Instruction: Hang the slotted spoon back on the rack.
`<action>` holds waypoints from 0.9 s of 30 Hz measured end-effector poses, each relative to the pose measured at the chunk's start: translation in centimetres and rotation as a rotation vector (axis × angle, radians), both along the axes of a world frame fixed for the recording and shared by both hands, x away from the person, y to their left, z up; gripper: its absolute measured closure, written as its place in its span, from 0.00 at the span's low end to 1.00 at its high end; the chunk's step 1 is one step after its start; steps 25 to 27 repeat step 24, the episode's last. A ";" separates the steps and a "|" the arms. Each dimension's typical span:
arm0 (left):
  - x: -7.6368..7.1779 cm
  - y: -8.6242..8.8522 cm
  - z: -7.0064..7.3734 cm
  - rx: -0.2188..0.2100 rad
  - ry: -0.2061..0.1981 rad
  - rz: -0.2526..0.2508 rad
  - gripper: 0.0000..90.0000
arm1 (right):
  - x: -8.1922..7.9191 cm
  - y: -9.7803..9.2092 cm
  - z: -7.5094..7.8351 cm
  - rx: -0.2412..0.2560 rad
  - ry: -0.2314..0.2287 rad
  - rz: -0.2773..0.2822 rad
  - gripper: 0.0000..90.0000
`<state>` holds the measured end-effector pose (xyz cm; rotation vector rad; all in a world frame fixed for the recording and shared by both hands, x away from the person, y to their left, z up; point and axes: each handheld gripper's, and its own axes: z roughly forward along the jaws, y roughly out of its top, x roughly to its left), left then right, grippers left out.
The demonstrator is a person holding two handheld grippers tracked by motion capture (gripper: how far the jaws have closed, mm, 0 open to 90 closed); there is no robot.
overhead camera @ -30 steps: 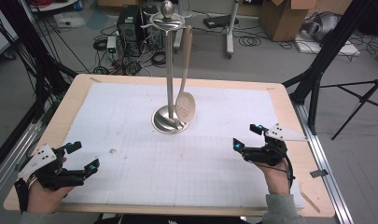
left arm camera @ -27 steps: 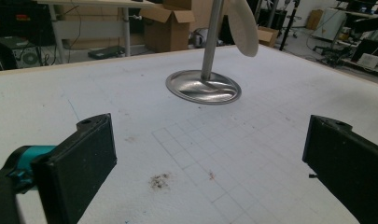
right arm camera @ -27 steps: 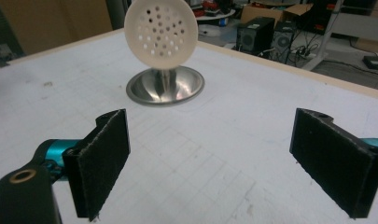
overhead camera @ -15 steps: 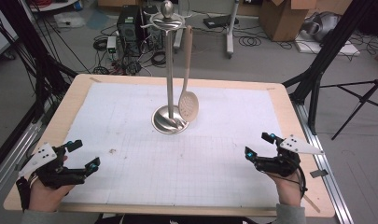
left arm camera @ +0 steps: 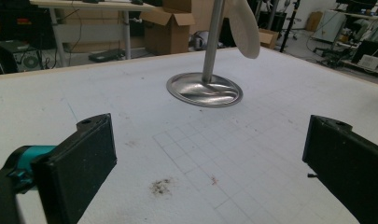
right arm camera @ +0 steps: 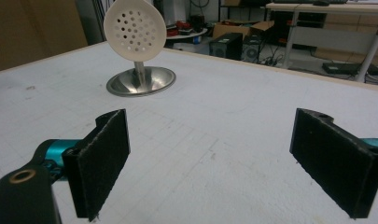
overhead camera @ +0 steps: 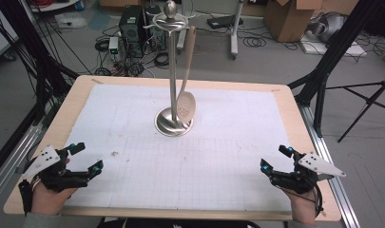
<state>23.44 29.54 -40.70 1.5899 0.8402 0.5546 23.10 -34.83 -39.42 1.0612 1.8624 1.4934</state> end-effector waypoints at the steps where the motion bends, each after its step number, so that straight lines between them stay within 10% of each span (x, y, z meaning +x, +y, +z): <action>1: 0.0 -0.1 0.0 -0.001 0.001 0.000 0.03 | 0.0 -0.2 0.0 0.000 0.001 0.005 0.12; 13: 0.1 0.0 -0.1 0.003 0.003 -0.001 0.03 | -1.5 -3.7 -0.8 0.082 0.011 -0.095 0.12; 27: 0.3 0.3 -0.3 0.006 0.013 0.022 0.03 | -1.2 -3.5 -1.2 0.046 0.027 -0.113 0.12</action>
